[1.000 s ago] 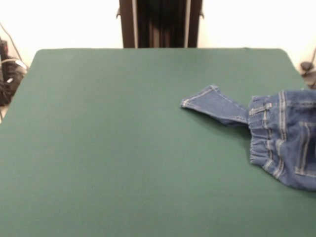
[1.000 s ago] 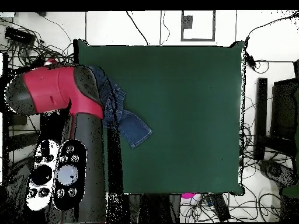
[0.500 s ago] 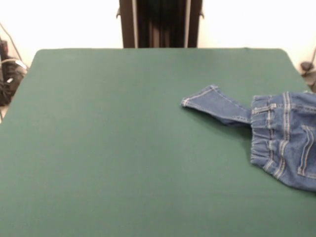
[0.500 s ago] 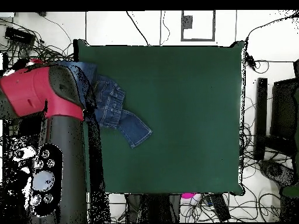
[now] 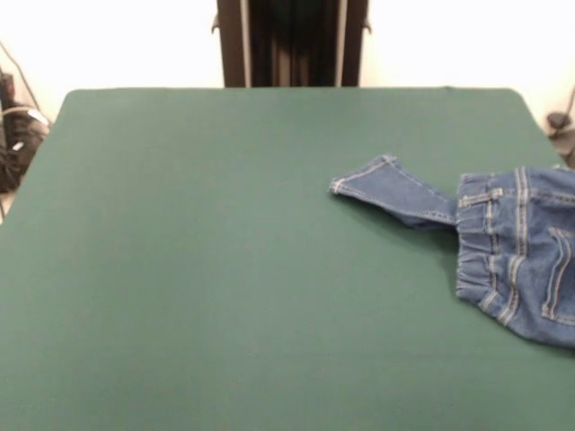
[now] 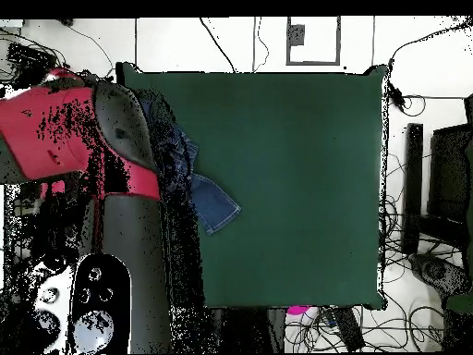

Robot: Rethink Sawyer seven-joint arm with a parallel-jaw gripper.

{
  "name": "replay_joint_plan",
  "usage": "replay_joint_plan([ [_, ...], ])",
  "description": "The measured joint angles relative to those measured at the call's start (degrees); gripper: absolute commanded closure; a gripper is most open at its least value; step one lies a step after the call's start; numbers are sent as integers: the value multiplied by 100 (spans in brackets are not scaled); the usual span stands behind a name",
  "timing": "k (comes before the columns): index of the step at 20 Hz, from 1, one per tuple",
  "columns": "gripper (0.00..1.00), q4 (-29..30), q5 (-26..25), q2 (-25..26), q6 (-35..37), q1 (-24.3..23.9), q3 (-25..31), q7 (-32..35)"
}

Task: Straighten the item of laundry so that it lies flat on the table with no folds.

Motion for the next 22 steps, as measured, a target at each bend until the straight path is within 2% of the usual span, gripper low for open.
replay_joint_plan([
  [3,0,105,-15,-422,352,-331,91,-325],
  [5,0,323,-15,-986,758,-717,130,-818],
  [10,0,702,-17,-1836,1285,-1146,126,-1579],
  [17,0,1085,-12,-2696,1769,-1229,124,-2002],
  [22,0,1325,23,-2998,1780,-1172,124,-2002],
])
